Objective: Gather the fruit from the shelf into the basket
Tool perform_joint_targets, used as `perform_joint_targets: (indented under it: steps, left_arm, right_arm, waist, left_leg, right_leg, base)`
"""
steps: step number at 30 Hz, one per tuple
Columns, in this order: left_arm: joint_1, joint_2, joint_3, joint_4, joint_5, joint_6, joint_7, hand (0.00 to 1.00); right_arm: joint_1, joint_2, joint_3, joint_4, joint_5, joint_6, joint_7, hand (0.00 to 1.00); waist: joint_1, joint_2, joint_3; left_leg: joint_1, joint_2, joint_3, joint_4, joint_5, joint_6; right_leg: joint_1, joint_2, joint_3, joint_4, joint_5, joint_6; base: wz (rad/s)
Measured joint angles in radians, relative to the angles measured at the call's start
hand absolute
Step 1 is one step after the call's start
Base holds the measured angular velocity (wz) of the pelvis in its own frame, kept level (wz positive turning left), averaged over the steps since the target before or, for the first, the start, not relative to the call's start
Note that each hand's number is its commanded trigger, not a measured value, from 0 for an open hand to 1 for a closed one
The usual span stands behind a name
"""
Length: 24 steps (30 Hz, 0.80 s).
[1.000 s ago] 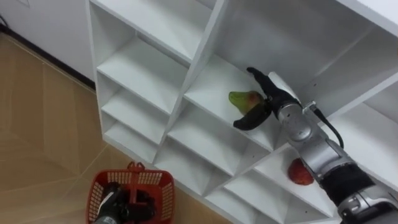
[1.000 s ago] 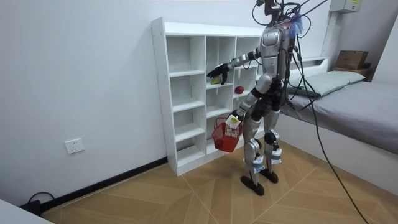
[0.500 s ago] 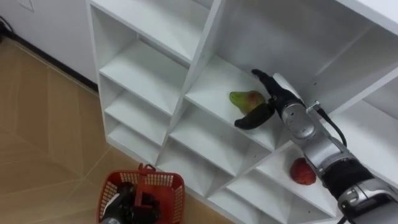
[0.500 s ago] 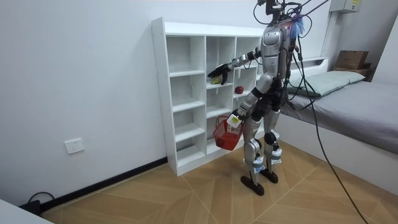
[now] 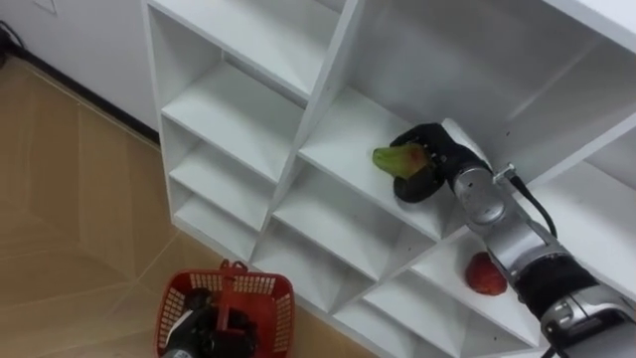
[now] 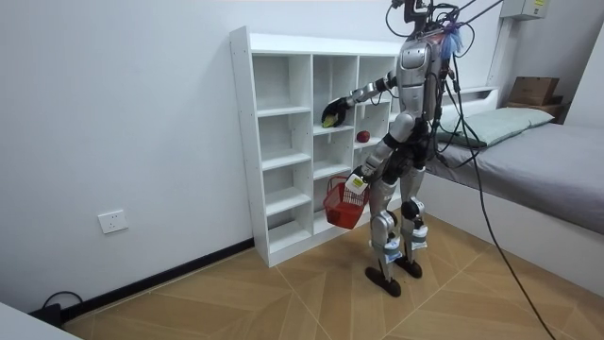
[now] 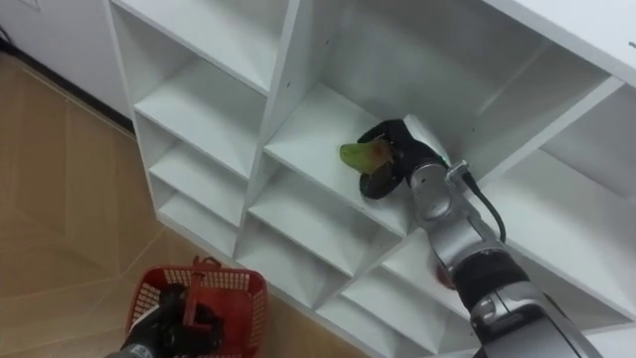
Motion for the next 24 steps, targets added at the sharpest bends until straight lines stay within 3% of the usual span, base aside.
perform_joint_targets:
  steps: [10,24]
  left_arm:
    - [-0.003,-0.001,-0.01,0.0,0.0,-0.002,0.0,1.0]
    - [-0.001,-0.001,-0.015,0.0,-0.001,-0.002,0.0,1.0]
  right_arm:
    - [-0.002,0.0,-0.001,-0.001,0.0,0.003,0.001,1.0]
    - [-0.001,0.0,0.003,-0.001,0.012,0.002,0.029,1.0]
  waist:
    - [-0.002,0.005,0.0046]
    - [-0.004,0.009,0.0035]
  left_leg:
    - [0.001,0.0,0.001,-0.003,0.0,0.0]
    - [0.004,0.001,0.004,-0.008,0.0,0.001]
  right_leg:
    - [-0.002,0.0,0.002,0.0,0.0,0.0]
    - [-0.004,-0.001,0.003,-0.001,0.0,0.001]
  base:
    - [0.0]
    - [0.0]
